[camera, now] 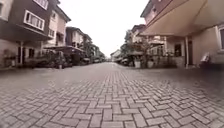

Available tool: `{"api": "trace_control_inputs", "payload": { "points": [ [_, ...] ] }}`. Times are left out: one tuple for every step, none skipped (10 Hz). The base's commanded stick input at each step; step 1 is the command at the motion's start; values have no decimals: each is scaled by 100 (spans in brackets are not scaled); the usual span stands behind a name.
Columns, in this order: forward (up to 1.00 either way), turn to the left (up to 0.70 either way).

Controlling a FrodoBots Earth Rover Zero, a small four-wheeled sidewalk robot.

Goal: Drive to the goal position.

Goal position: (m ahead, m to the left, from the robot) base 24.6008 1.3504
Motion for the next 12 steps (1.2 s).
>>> {"api": "trace_control_inputs", "payload": {
  "points": [
    [70, 0],
    [70, 0],
    [70, 0],
    [70, 0],
    [70, 0],
    [70, 0],
    [70, 0],
    [70, 0],
    [70, 0],
    [70, 0],
    [70, 0],
    [70, 0]
  ]
}}
